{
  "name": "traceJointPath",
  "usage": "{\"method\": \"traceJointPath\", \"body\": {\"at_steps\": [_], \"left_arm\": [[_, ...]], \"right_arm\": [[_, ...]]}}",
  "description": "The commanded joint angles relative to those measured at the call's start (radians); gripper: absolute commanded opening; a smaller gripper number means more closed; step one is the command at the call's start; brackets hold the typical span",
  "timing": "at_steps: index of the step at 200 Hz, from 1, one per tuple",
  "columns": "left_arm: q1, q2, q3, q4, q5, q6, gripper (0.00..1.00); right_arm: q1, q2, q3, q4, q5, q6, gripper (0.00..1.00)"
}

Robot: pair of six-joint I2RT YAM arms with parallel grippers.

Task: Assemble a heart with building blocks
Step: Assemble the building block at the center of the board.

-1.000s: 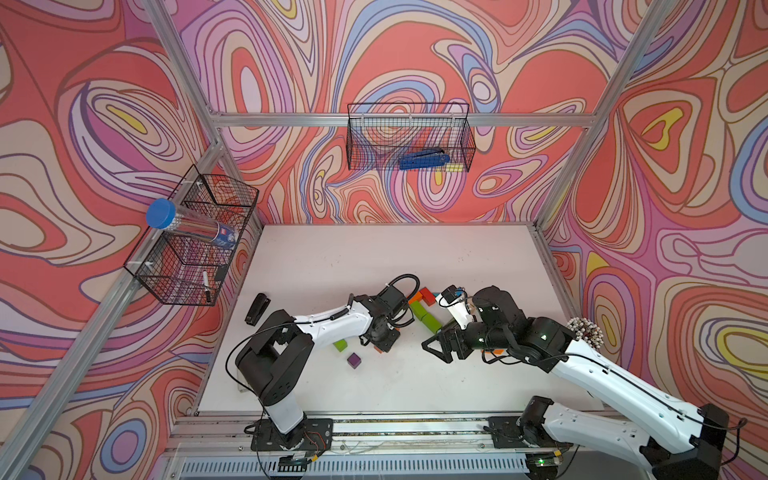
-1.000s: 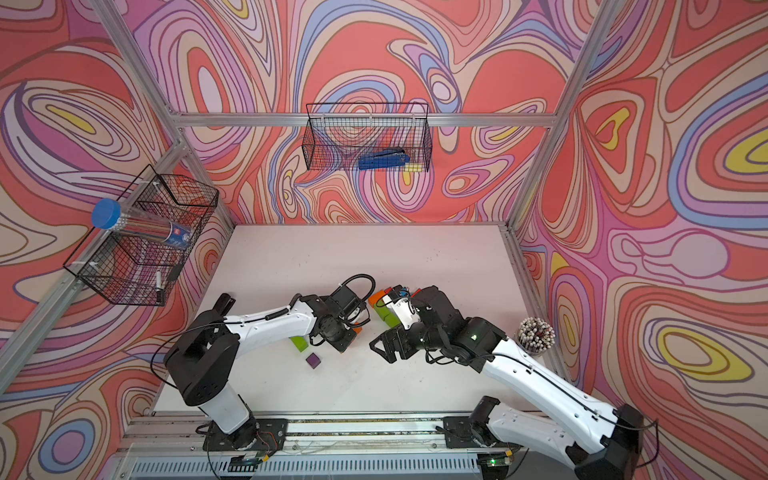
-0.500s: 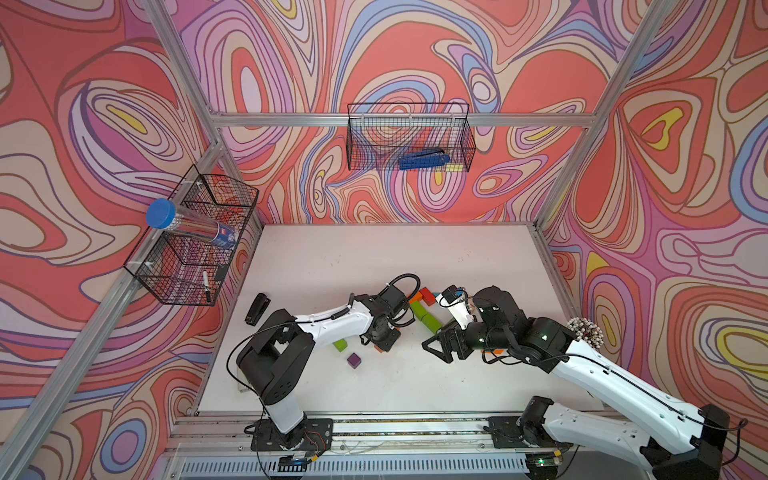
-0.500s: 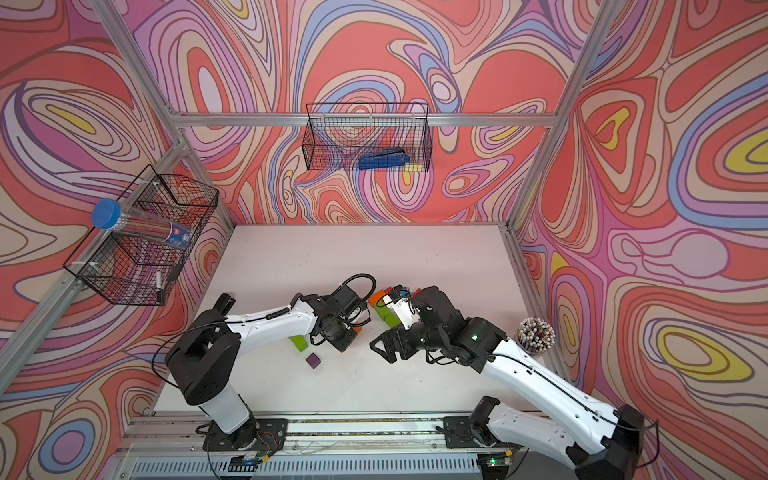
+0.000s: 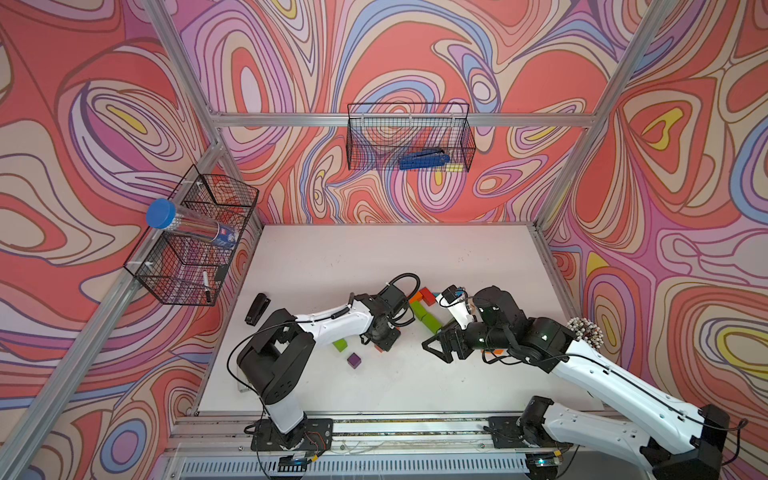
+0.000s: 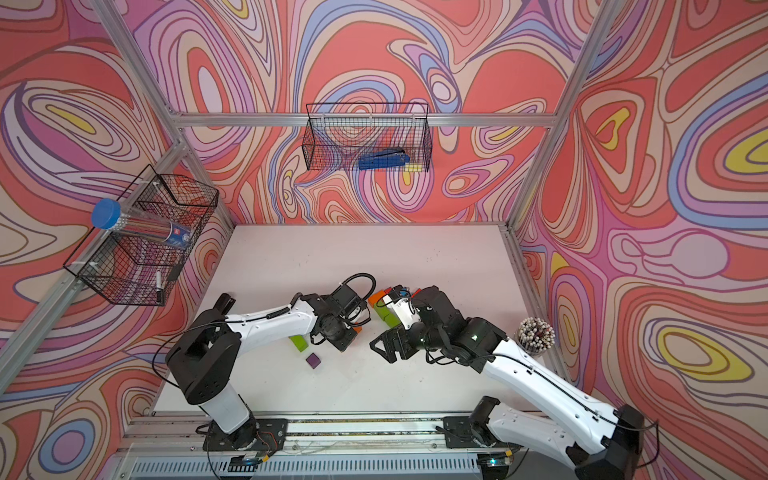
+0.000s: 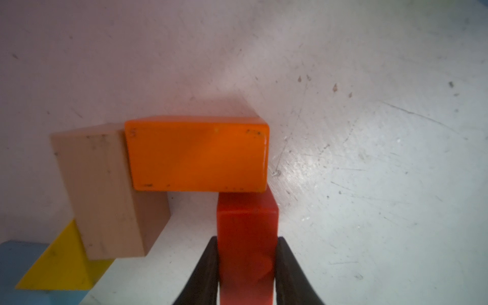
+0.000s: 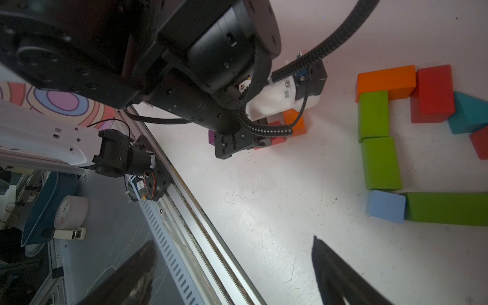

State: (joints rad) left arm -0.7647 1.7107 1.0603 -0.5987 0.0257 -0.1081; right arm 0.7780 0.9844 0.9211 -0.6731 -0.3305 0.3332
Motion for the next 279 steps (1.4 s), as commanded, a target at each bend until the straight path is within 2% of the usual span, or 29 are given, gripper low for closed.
{"method": "traceJointPath", "body": {"at_steps": [1,186,249,279], "left_arm": [[0.008,0.021,0.015,-0.004,-0.005,0.005,0.32],[0.016,0.021,0.011,0.016,0.007,-0.002,0.37],[0.018,0.018,0.010,0.021,0.011,-0.005,0.46],[0.018,0.016,0.010,0.022,0.012,-0.005,0.47]], "right_arm": [[-0.006,0.000,-0.010,0.002,0.010,0.000,0.92],[-0.005,0.012,-0.010,0.000,0.016,-0.003,0.92],[-0.006,0.015,-0.010,-0.001,0.018,-0.002,0.91],[-0.006,0.017,-0.010,-0.001,0.019,-0.003,0.91]]}}
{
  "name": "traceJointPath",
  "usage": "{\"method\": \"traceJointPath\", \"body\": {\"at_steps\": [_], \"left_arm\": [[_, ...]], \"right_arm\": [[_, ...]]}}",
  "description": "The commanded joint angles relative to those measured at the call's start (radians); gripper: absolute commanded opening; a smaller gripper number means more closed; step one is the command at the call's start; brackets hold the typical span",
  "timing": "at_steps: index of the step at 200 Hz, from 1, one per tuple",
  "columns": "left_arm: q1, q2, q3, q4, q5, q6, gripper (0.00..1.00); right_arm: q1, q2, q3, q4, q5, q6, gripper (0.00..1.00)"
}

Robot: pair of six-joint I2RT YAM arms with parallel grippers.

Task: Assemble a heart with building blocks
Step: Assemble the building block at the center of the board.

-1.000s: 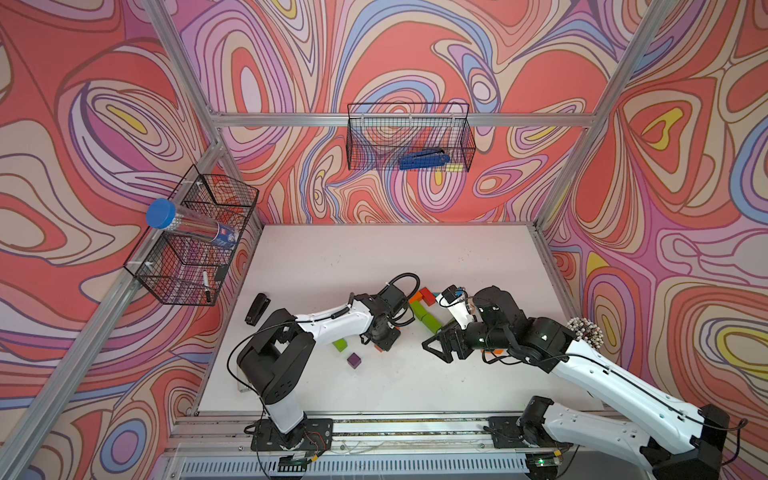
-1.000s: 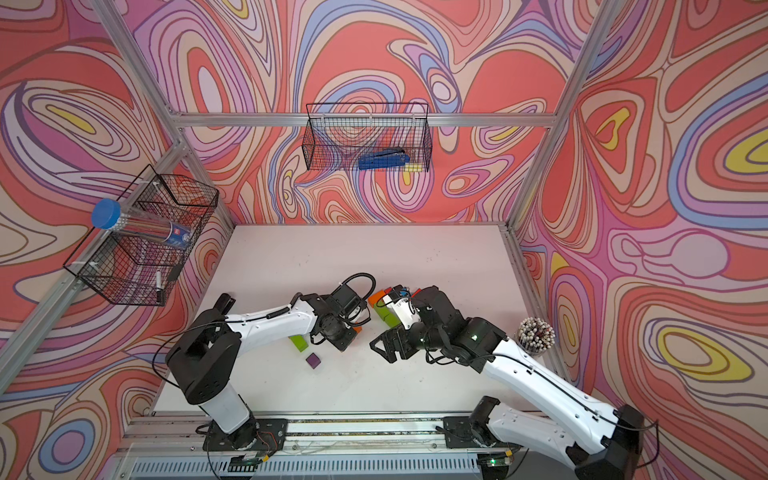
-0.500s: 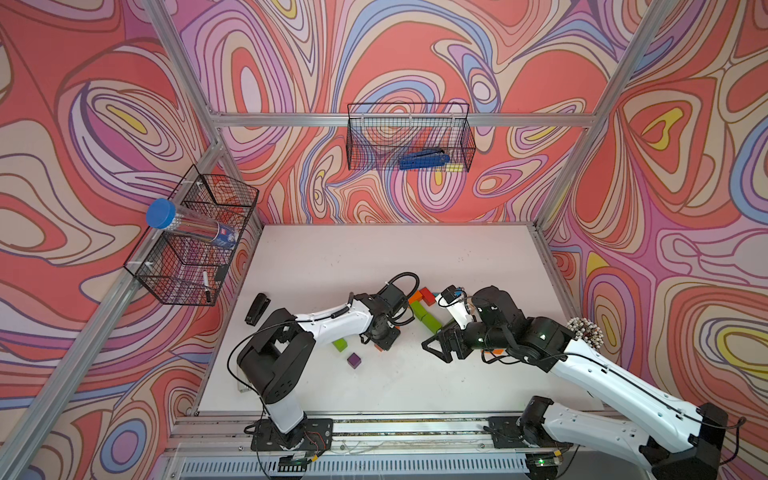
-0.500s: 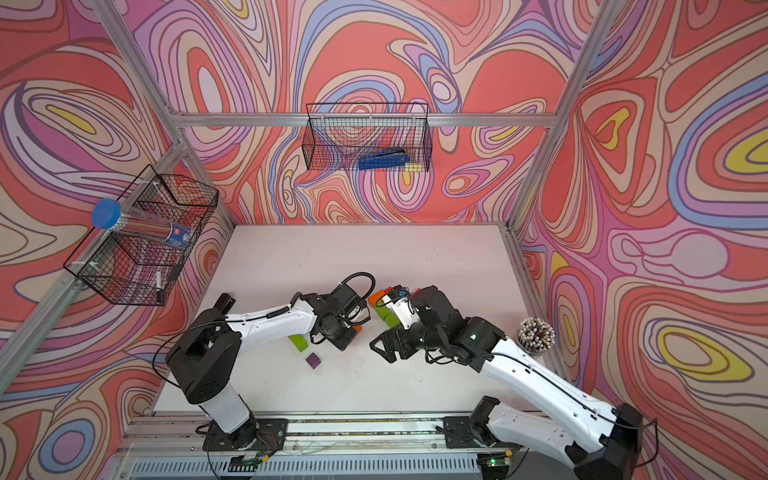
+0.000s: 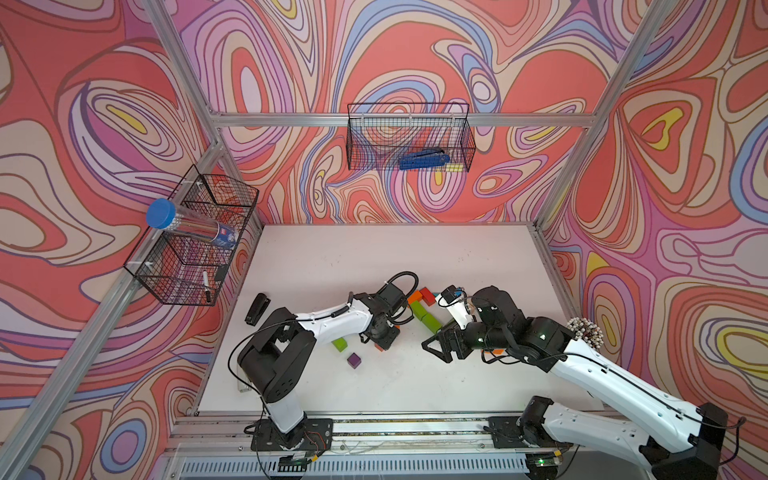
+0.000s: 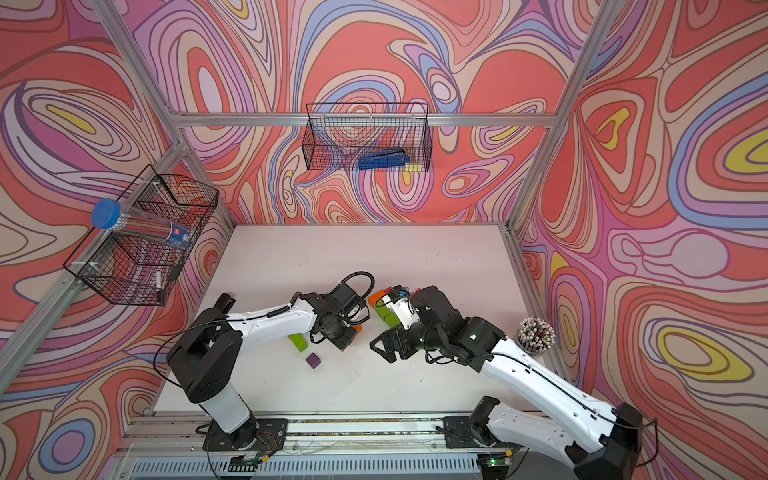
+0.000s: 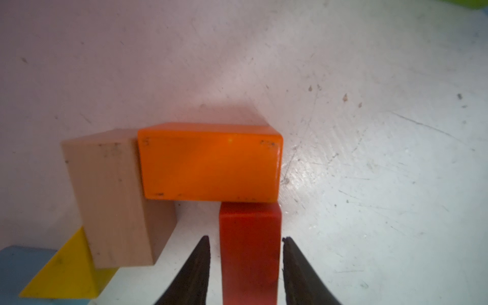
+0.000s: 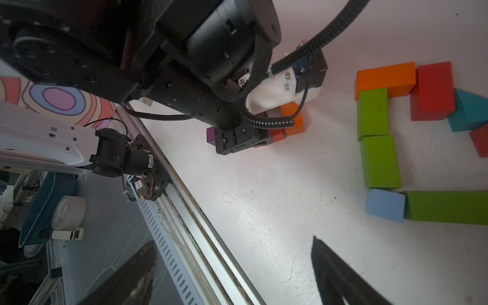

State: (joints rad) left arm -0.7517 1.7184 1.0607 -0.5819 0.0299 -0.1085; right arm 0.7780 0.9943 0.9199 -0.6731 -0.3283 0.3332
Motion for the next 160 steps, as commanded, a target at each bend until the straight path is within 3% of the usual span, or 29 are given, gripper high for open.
{"method": "traceJointPath", "body": {"at_steps": [1,71,160], "left_arm": [[0.005,0.009,0.010,0.004,0.008,-0.005,0.46],[0.005,0.007,0.014,0.008,0.010,0.001,0.39],[0.006,0.013,0.015,0.013,0.012,0.003,0.36]], "right_arm": [[-0.006,0.007,-0.009,0.000,0.017,-0.002,0.91],[-0.006,0.009,-0.008,-0.001,0.015,-0.002,0.91],[-0.006,0.014,-0.009,-0.002,0.017,-0.002,0.91]]}}
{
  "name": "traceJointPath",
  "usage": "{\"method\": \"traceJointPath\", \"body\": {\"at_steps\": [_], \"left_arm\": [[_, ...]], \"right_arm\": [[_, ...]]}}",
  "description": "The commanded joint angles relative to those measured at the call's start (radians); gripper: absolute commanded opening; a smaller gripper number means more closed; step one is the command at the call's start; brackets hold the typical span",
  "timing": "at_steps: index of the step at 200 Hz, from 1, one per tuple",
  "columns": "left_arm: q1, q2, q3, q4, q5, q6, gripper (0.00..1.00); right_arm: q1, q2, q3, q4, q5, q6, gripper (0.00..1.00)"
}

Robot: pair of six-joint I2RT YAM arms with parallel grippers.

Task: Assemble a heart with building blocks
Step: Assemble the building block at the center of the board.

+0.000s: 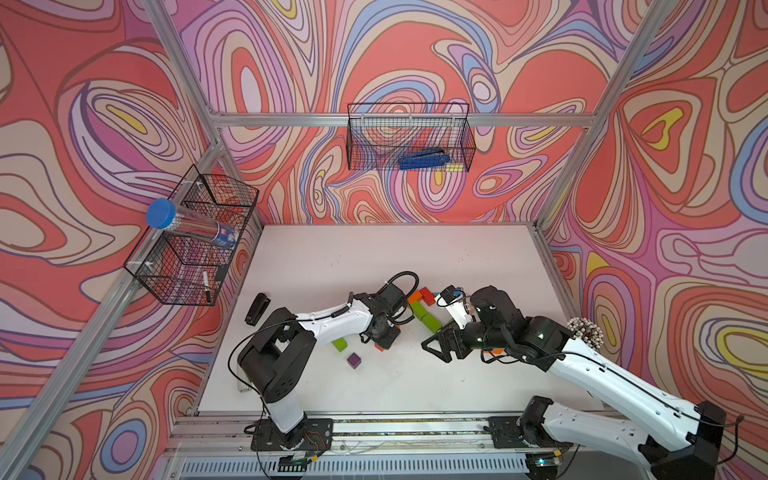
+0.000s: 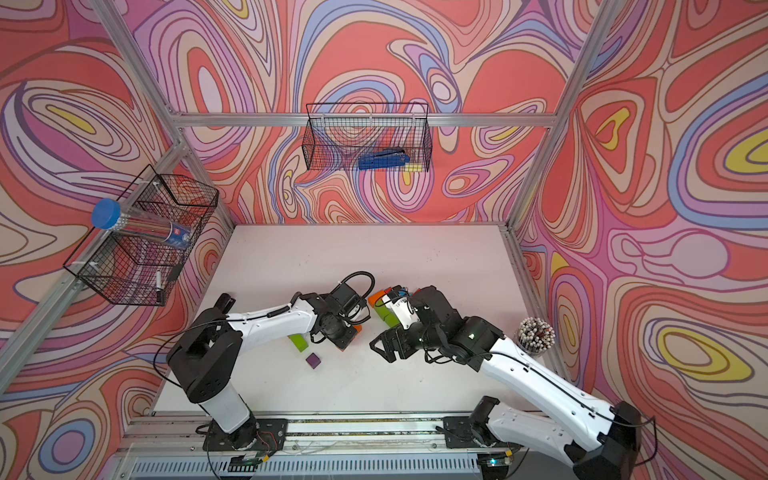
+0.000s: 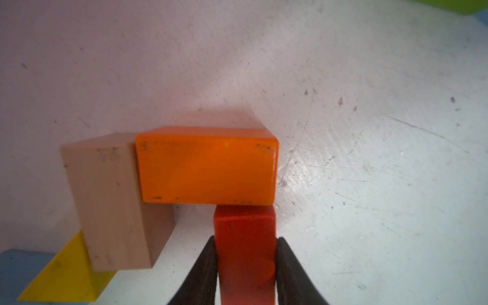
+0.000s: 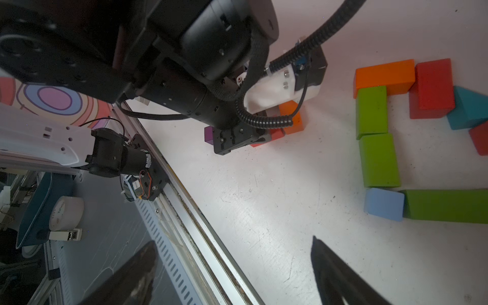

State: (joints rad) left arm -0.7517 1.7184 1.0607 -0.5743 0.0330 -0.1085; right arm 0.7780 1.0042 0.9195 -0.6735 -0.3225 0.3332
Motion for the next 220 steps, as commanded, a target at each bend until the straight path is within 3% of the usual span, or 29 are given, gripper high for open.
{"method": "traceJointPath", "body": {"at_steps": [1,163,220], "left_arm": [[0.006,0.012,0.016,0.005,0.010,0.003,0.36],[0.006,0.020,0.018,0.016,0.006,0.004,0.38],[0.006,-0.001,0.014,0.011,0.001,-0.003,0.53]], "right_arm": [[-0.006,0.005,-0.008,-0.001,0.011,-0.003,0.91],[-0.006,0.010,-0.009,-0.002,0.010,-0.002,0.91],[-0.006,0.008,-0.007,-0.002,0.008,-0.003,0.91]]}}
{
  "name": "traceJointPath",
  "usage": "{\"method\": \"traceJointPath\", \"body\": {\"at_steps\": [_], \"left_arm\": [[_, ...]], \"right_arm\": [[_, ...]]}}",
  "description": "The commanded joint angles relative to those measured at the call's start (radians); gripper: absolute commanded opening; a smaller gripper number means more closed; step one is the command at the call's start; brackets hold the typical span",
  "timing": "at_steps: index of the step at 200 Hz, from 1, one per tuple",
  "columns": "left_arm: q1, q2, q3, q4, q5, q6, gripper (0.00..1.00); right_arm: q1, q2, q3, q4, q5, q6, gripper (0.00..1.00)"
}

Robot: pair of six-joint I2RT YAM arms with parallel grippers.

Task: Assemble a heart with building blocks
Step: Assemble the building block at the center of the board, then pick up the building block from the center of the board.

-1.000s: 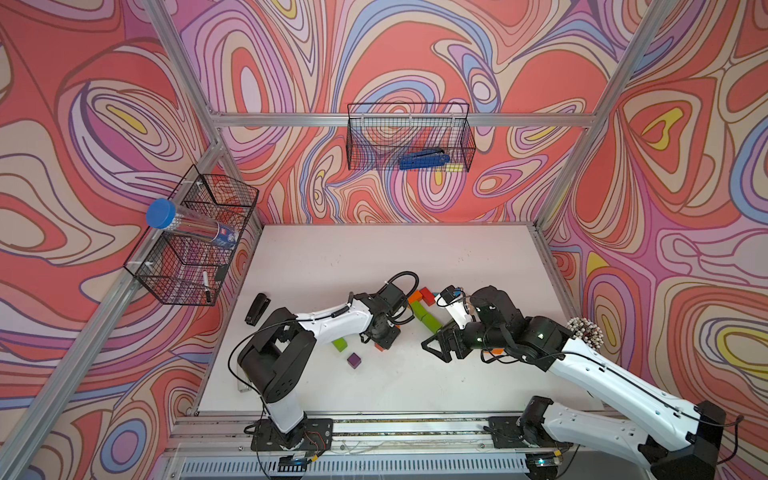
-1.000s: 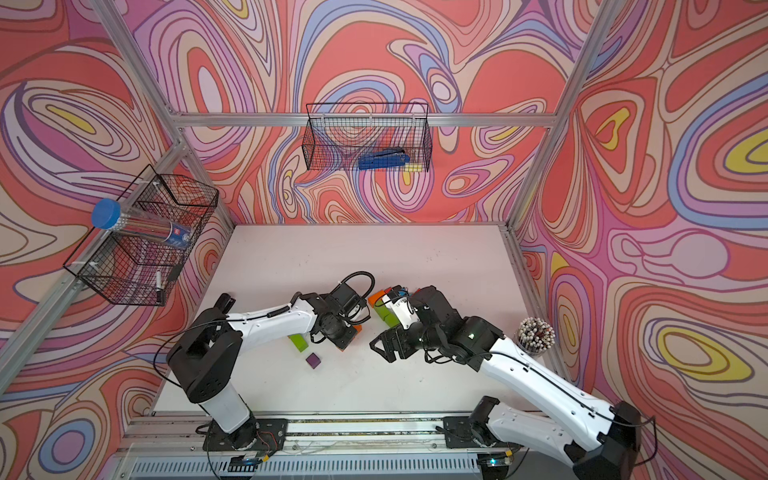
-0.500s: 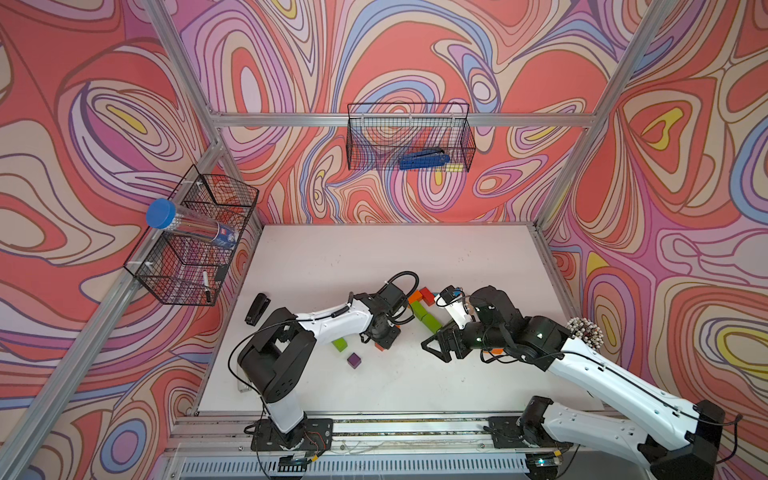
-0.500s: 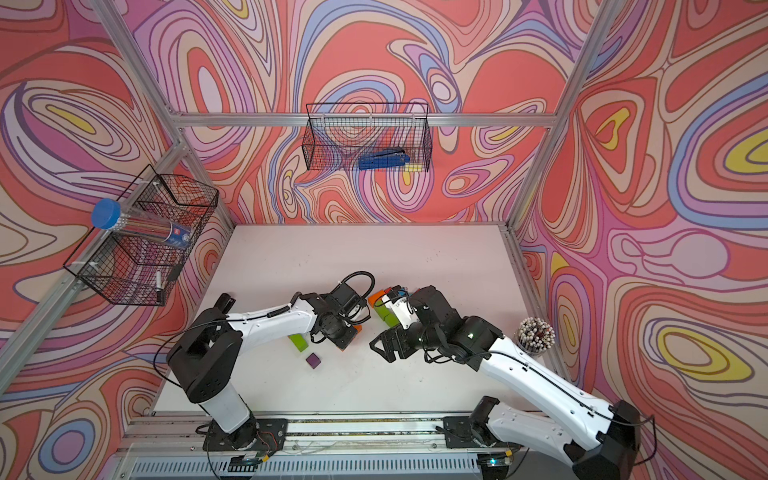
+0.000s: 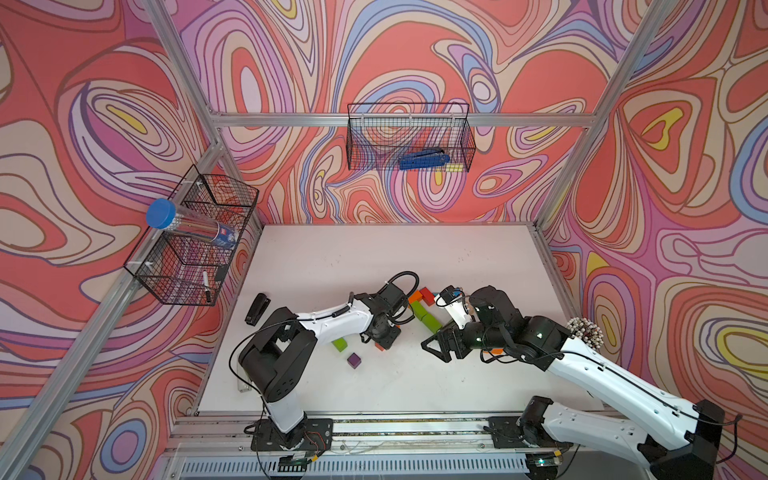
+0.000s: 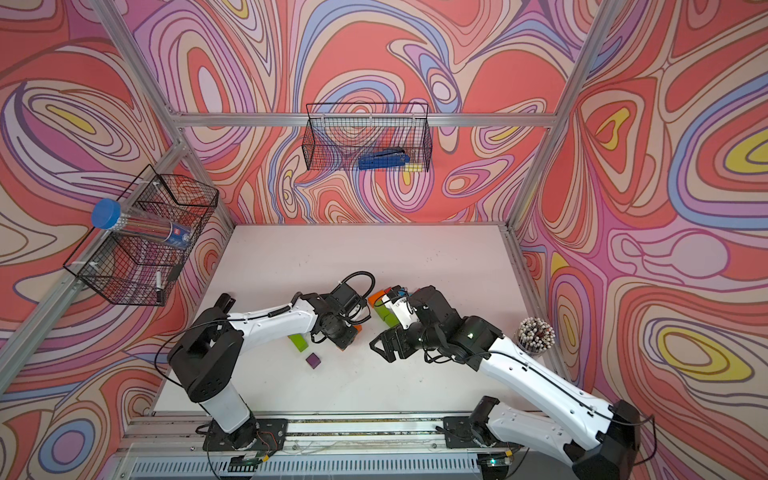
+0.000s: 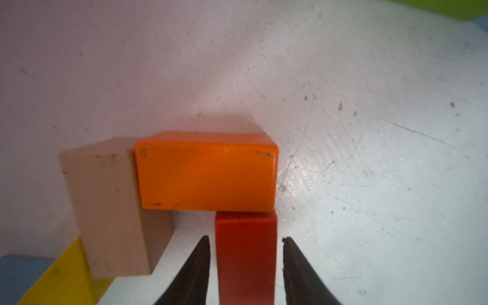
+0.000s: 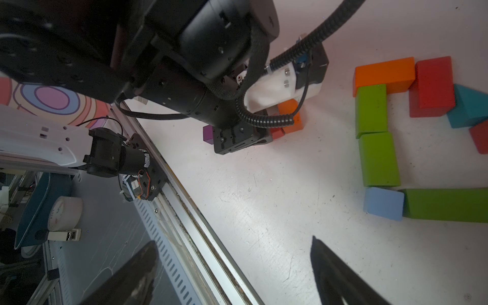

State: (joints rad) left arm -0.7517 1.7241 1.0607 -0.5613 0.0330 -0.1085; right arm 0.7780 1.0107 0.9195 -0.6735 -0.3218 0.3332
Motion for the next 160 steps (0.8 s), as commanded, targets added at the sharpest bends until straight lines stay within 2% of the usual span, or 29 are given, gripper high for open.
{"method": "traceJointPath", "body": {"at_steps": [1,36,63,100,122,142,160], "left_arm": [[0.006,-0.007,0.015,-0.003,0.001,-0.003,0.53],[0.006,-0.069,0.015,-0.035,0.008,-0.035,0.60],[0.006,-0.144,0.029,-0.071,0.007,-0.080,0.65],[0.012,-0.232,0.097,-0.102,0.051,-0.095,0.75],[0.033,-0.263,0.153,-0.124,0.099,-0.068,0.87],[0.062,-0.275,0.224,-0.145,0.171,-0.029,0.99],[0.098,-0.281,0.275,-0.141,0.260,-0.002,1.00]], "right_arm": [[-0.006,0.002,-0.008,-0.002,0.007,-0.003,0.91],[-0.007,0.004,-0.001,-0.015,0.030,0.006,0.91],[-0.005,0.005,0.016,-0.039,0.174,0.062,0.91],[-0.007,0.013,0.006,-0.103,0.422,0.214,0.91],[-0.007,0.021,0.014,-0.185,0.562,0.368,0.91],[-0.008,0.031,0.010,-0.257,0.654,0.500,0.91],[-0.025,0.048,-0.007,-0.284,0.676,0.555,0.91]]}}
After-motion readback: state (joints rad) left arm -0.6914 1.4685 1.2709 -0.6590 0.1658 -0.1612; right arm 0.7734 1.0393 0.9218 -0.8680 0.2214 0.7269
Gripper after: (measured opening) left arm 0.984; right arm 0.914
